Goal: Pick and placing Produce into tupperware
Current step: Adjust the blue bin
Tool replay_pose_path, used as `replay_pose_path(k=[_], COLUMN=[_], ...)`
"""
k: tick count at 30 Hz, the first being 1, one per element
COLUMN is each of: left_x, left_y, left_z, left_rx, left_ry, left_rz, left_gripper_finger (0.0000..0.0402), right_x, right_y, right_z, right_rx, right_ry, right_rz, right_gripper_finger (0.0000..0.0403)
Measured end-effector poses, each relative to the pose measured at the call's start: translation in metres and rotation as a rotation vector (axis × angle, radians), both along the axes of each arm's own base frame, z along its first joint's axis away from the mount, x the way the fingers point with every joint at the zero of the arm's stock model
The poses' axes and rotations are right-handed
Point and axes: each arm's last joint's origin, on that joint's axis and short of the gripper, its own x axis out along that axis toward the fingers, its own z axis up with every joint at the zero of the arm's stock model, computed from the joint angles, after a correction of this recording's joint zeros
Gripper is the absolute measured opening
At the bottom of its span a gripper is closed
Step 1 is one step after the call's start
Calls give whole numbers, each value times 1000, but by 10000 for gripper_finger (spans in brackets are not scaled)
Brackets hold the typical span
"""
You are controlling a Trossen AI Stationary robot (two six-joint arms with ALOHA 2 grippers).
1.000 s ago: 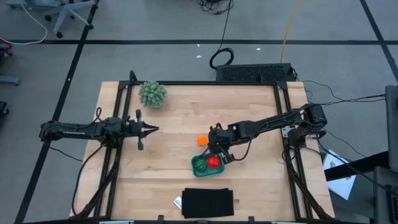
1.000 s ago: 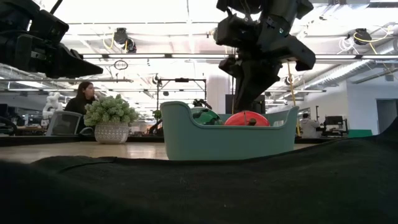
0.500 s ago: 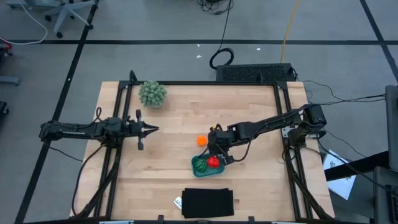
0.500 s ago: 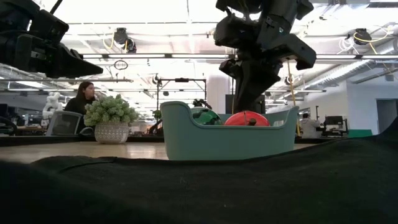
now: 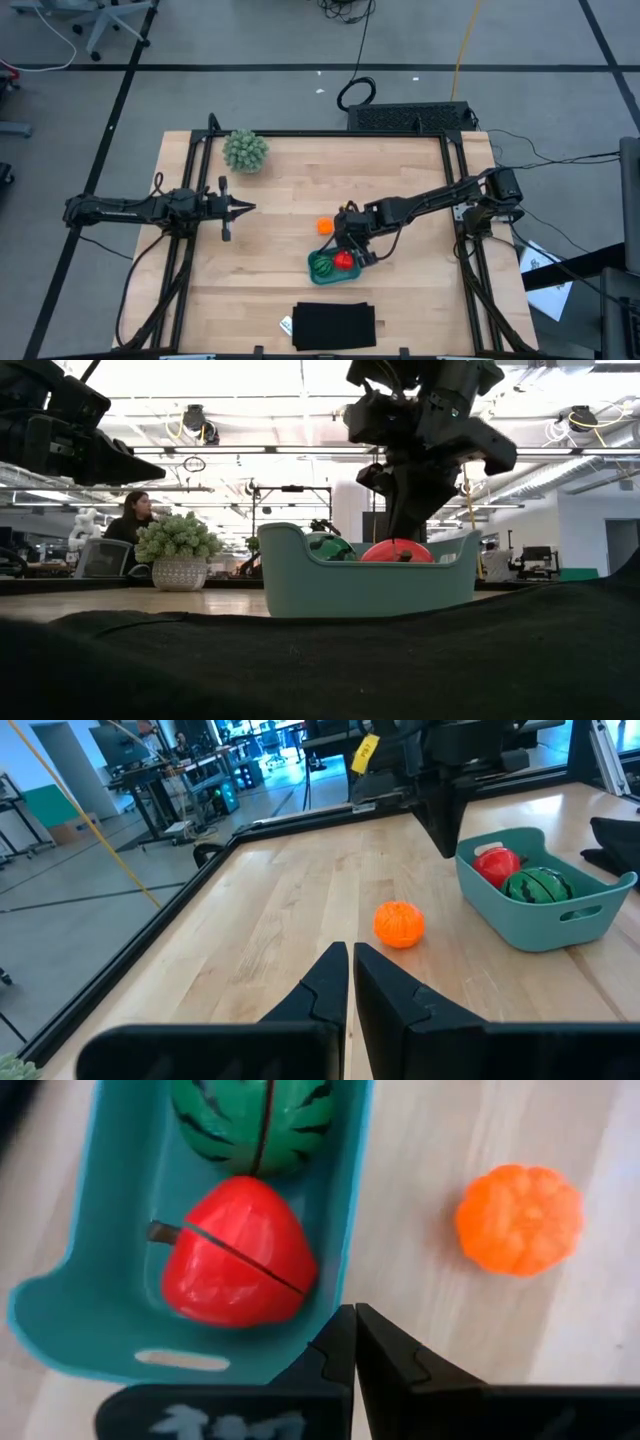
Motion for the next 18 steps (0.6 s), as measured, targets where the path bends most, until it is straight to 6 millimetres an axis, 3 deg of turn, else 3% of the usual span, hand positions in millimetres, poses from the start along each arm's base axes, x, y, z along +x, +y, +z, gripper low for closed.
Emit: replay_pose_path(k=[18], left_x=[0], left_y=[0], left_z=[0], left_rx=[0], left_ry=[0], left_rz=[0], left_gripper_finger=[26], right_x=[-1], right_y=[5], right_z=[0], right_rx=[33], right_ry=[11], right_rz=[-7], right_gripper_finger=[0])
